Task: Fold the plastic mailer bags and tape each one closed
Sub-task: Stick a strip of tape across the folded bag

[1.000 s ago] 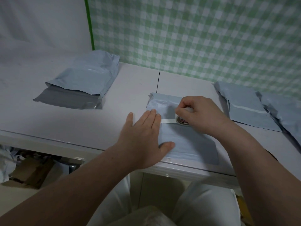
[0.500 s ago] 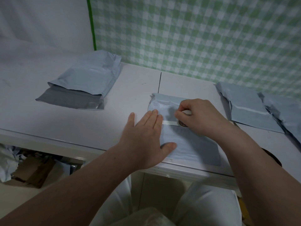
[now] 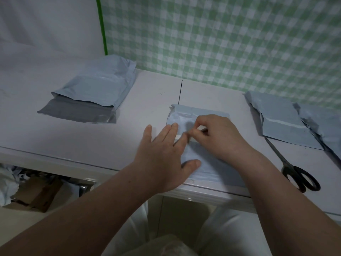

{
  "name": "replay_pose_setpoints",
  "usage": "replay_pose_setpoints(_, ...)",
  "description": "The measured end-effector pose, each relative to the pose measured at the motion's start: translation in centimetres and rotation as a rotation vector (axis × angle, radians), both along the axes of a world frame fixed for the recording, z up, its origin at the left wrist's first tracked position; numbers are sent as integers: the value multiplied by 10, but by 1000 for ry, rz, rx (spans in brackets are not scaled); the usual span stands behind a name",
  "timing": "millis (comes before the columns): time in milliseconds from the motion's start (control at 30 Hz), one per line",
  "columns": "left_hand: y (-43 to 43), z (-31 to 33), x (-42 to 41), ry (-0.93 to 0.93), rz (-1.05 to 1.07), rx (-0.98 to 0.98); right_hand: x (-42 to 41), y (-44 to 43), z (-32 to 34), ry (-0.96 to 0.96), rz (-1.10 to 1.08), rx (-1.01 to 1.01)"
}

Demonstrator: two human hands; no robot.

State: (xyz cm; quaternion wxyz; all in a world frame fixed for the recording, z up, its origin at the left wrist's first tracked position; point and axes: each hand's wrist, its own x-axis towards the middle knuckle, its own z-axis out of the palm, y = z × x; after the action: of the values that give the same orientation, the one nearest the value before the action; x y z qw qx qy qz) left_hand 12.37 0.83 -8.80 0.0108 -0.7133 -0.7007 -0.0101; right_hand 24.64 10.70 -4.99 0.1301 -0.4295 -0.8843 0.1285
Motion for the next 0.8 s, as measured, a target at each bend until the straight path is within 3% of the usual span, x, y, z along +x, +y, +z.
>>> replay_pose_setpoints(367, 6, -4, 18, -93, -23, 104, 0, -2, -8, -31, -46, 184)
replay_pose_setpoints(800, -12, 7, -6, -20, 87, 42, 6, -2, -11, 51, -74, 124)
